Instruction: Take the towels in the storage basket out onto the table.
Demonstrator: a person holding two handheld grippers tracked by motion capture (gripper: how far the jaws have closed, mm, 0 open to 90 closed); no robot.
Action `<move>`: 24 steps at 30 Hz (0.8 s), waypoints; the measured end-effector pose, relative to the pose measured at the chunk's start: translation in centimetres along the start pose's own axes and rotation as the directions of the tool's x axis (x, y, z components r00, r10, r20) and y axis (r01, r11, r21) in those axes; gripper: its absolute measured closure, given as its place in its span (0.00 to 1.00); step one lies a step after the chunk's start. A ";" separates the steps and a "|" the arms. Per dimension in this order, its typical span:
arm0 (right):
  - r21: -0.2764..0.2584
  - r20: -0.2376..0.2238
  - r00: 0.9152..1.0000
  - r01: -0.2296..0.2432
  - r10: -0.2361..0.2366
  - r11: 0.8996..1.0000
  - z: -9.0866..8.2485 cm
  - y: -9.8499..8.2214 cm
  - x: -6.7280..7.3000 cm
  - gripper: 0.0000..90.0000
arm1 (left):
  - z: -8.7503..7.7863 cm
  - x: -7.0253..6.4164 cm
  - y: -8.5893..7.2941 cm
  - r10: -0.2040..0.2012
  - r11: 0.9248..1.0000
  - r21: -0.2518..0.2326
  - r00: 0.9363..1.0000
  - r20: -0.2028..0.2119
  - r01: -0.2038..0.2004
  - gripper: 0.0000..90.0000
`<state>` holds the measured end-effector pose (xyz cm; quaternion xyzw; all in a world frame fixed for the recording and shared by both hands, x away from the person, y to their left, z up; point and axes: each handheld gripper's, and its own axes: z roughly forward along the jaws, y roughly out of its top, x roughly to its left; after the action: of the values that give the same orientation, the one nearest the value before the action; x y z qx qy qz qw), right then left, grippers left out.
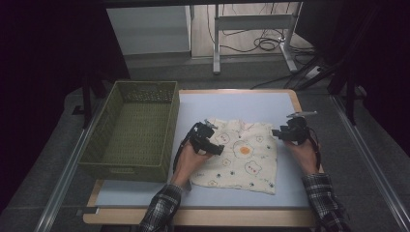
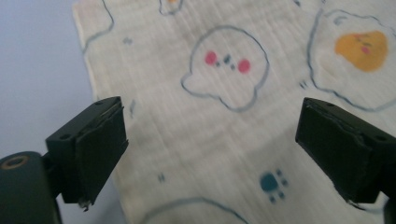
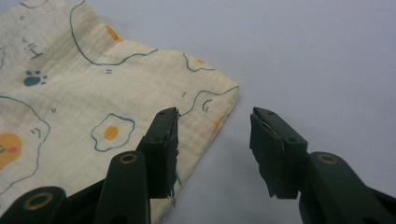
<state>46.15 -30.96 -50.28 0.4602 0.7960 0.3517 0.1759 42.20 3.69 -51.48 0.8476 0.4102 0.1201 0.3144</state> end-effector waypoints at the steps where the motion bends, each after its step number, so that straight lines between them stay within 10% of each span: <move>1: 0.000 -0.002 1.000 0.000 0.000 1.000 0.0 0.0 0.0 0.58 | 0.3 0.4 0.5 0.004 1.000 0.003 1.000 0.009 -0.004 0.12; 11: 0.000 -0.003 1.000 -0.010 0.010 1.000 0.6 0.2 -0.4 0.55 | 2.4 3.6 3.6 0.035 0.999 0.035 0.997 -0.066 -0.032 0.24; 24: 0.010 -0.001 1.000 -0.016 0.016 1.000 2.0 1.0 -1.2 0.73 | 4.2 7.3 4.7 -0.059 0.998 -0.009 0.989 -0.134 0.058 0.56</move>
<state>48.58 -30.83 -51.06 0.4673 0.7941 0.3493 0.1704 51.68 5.26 -52.18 0.8243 0.4549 0.1686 0.2918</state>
